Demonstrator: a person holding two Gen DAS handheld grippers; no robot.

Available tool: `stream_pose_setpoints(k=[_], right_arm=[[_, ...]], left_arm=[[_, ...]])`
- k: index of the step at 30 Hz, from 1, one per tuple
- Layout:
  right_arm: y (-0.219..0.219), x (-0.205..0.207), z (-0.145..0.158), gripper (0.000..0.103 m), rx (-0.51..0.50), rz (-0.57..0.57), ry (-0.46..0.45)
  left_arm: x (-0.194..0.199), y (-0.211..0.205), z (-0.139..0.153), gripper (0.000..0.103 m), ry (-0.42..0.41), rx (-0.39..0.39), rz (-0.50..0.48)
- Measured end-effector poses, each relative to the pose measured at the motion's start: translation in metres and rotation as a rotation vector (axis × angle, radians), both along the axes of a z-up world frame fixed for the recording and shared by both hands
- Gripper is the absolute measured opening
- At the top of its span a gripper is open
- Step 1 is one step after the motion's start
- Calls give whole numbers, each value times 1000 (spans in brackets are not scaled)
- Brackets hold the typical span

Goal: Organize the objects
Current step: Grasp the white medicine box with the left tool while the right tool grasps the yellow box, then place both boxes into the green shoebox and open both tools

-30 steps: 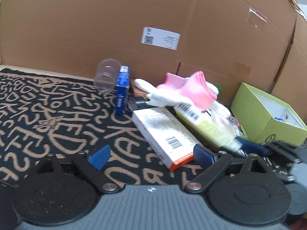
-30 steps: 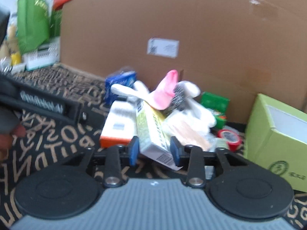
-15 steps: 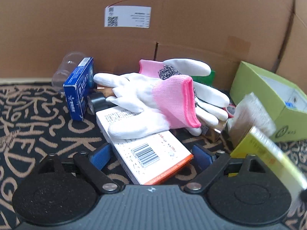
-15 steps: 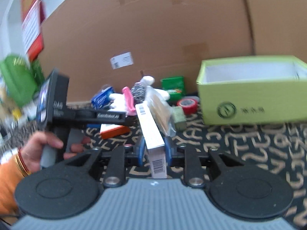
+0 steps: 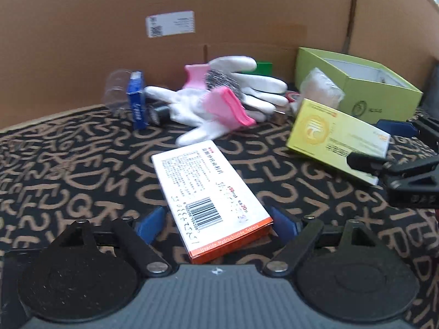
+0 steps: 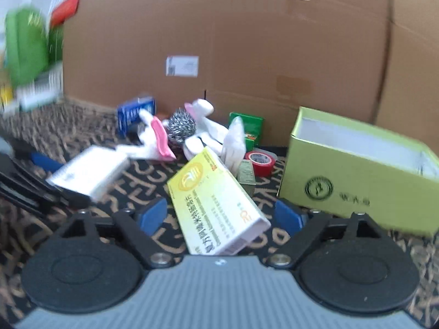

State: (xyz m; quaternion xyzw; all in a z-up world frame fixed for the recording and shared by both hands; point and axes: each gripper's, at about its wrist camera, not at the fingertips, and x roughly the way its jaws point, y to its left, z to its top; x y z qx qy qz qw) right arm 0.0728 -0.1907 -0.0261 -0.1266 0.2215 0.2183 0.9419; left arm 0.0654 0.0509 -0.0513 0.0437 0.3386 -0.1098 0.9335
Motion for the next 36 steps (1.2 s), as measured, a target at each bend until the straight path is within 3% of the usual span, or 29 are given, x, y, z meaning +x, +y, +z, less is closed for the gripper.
stream_pose_setpoints(k=[3,5,8,13,16,17,20,23,28,30,31,36], right_arm=[[10,2,-11,77,-93,-2,30],[6,-1,-15,77,-54,-10,116],[-3,-11,-15,78,68,65,236],[6,-10,-2,83,56,29,180],[20,3,-4,83,66,29,194],[25,6,-7,82,52,23,198],[32,4,-15,68,27,15,228],[30,4,-14,68,47,16,233],[32,15,-16,69,75,-4,244],[33,13,-16,65,64,-9,226],[33,12,-17,65,67,-7,227],[18,1,-15,65,112,11,247]], left_arm=[[4,2,4,88,-16,-19,17],[9,3,5,90,-16,-41,23],[17,0,0,92,-12,-23,60],[30,0,-11,92,15,-20,106],[27,-1,-9,77,-3,-10,89],[25,-1,-7,77,2,-10,77],[19,-1,-7,77,7,-14,44],[24,-4,-10,87,-4,14,60],[33,-3,-11,90,-7,3,107],[32,-3,-11,85,-14,4,97],[30,-4,-10,74,-20,4,85],[21,-9,-4,71,18,-4,38]])
